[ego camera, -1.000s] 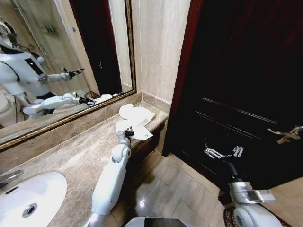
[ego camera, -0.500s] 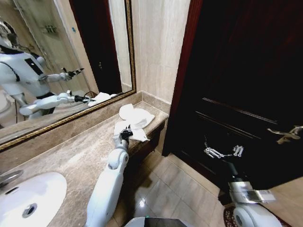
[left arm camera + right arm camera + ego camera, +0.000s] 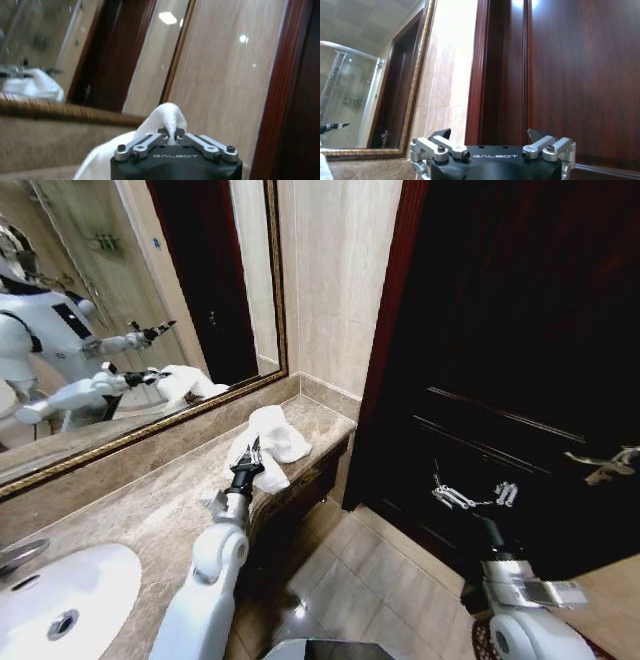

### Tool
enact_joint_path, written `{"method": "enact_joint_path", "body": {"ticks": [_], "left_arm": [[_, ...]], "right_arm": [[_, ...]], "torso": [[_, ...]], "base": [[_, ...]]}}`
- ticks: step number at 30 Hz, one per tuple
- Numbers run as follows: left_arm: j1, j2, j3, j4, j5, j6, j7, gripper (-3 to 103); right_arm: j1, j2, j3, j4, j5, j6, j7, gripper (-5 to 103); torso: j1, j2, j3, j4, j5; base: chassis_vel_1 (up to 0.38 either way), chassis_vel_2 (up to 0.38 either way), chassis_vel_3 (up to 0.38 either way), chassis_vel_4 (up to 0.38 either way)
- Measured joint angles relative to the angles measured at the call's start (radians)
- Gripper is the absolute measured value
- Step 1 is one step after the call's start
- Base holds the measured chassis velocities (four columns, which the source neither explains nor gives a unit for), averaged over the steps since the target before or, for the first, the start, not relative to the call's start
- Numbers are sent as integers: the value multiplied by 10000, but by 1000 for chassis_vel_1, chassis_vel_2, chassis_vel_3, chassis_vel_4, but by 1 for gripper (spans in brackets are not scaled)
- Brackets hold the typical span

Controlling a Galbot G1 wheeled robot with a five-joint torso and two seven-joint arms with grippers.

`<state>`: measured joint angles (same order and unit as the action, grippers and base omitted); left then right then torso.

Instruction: Discard the used towel into the hamper.

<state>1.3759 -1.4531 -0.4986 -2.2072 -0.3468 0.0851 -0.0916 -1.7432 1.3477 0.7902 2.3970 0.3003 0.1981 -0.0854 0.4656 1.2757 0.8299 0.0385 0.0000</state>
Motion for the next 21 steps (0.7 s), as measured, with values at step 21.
{"method": "enact_joint_path", "body": {"ticks": [21], "left_arm": [[3395,-101,-1109,-3024,1366,-876,-363,3]], "right_arm": [[697,238,-131,370,407,-122,572,100]], "torso": [[1,0,1,1,0]], "base": [[0,0,0,0]]}}
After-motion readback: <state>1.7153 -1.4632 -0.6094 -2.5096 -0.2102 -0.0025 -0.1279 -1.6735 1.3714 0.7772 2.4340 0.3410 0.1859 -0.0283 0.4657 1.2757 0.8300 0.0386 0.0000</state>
